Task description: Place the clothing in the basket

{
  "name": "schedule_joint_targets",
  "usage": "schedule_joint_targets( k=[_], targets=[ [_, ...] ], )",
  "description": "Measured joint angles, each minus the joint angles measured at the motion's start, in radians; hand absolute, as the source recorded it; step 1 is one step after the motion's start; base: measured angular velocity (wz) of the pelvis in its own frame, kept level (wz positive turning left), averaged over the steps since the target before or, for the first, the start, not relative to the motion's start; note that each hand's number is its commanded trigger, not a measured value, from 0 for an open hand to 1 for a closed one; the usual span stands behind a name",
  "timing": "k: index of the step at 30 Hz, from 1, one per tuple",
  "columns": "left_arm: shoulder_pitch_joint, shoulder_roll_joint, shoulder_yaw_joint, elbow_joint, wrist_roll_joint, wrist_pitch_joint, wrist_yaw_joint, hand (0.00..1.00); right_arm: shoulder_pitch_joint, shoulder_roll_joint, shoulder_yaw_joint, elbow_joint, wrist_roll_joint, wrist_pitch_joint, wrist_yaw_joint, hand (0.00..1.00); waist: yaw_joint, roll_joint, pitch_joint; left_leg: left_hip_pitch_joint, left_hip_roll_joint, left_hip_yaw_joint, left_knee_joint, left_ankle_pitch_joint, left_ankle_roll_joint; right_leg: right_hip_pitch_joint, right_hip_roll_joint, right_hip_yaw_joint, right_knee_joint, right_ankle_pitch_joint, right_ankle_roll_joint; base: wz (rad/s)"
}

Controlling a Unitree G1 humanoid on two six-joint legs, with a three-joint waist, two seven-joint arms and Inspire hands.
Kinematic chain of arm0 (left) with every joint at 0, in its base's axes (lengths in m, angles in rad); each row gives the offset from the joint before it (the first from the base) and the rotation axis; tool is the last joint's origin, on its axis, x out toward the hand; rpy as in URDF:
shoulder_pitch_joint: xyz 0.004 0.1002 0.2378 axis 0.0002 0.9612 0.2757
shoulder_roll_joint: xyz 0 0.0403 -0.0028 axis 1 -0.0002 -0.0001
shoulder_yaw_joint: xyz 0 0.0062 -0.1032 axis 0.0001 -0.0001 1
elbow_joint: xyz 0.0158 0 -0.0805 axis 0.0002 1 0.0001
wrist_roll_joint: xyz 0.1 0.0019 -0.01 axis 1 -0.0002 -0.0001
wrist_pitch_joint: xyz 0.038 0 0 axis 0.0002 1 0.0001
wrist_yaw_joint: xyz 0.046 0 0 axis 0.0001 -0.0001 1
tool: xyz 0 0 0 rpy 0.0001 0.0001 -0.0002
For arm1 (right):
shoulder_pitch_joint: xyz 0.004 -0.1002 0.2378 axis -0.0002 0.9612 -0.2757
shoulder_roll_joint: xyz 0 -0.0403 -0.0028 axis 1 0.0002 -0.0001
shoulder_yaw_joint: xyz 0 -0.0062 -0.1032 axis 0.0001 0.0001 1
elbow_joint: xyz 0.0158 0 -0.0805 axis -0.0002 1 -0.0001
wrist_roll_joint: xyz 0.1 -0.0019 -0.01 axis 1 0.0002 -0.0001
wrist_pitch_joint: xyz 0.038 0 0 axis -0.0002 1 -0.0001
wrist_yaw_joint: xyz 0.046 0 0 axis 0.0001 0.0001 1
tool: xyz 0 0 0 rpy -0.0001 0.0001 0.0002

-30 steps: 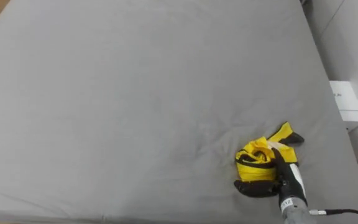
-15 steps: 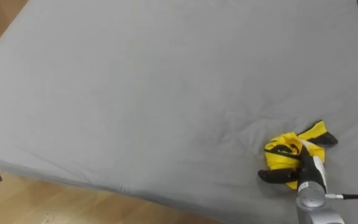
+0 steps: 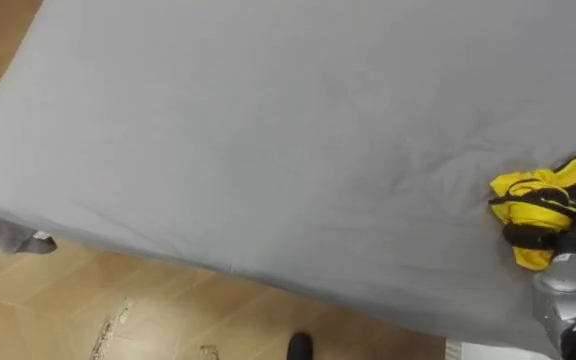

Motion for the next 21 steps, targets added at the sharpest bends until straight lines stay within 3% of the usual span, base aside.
schedule_joint_targets(
  k=[4, 6, 9, 11, 14, 18, 21],
  targets=[
    [-0.027, 0.001, 0.002, -0.009, -0.001, -0.001, 0.006, 0.0, 0.039, 0.01, 0.004, -0.038, 0.076, 0.003, 0.01, 1.0, -0.006, -0.02, -0.0001, 0.045, 0.001, 0.033, -0.023, 0.0, 0.0, 0.029, -0.001, 0.018, -0.002, -0.002, 0.003, -0.1],
    [-0.029, 0.001, 0.01, -0.021, 0.001, -0.012, 0.014, 0.0, 0.101, 0.021, 0.001, -0.093, 0.093, 0.005, 0.03, 1.0, -0.011, -0.047, 0.0022, 0.093, 0.0, 0.053, -0.043, 0.0, 0.0, 0.064, -0.003, 0.029, -0.007, -0.013, 0.006, -0.05],
    [0.0, 0.003, 0.076, -0.074, 0.005, -0.028, 0.02, 0.0, 0.237, 0.042, -0.017, -0.229, 0.094, 0.011, 0.07, 1.0, -0.041, -0.101, -0.0048, 0.16, -0.002, 0.086, -0.053, -0.001, -0.001, 0.149, -0.001, 0.042, -0.059, -0.014, 0.009, -0.04],
    [0.02, 0.001, 0.109, -0.081, 0.008, -0.03, 0.021, 0.0, 0.344, 0.062, -0.038, -0.345, 0.095, 0.014, 0.09, 1.0, -0.072, -0.138, -0.017, 0.218, -0.002, 0.108, -0.058, -0.011, -0.007, 0.211, 0.01, 0.057, -0.093, -0.013, 0.011, -0.1],
    [0.05, -0.001, 0.121, -0.094, 0.009, -0.03, 0.022, 0.0, 0.407, 0.069, -0.065, -0.442, 0.092, 0.015, 0.096, 1.0, -0.095, -0.147, -0.0229, 0.303, 0.006, 0.136, -0.066, -0.045, -0.013, 0.278, 0.026, 0.11, -0.11, -0.014, 0.011, -0.51],
    [0.054, -0.001, 0.122, -0.101, 0.016, -0.032, 0.024, 0.0, 0.469, 0.066, -0.076, -0.559, 0.092, 0.013, 0.098, 1.0, -0.121, -0.142, -0.0219, 0.373, 0.013, 0.162, -0.073, -0.057, -0.018, 0.326, 0.033, 0.163, -0.117, -0.013, 0.011, -0.51],
    [0.07, -0.008, 0.165, -0.106, 0.035, -0.018, 0.014, 0.0, 0.509, 0.068, -0.105, -0.631, 0.091, 0.013, 0.12, 1.0, -0.148, -0.138, -0.0222, 0.423, 0.024, 0.214, -0.086, -0.069, -0.022, 0.35, 0.043, 0.2, -0.117, -0.013, 0.01, -0.44]
  ],
)
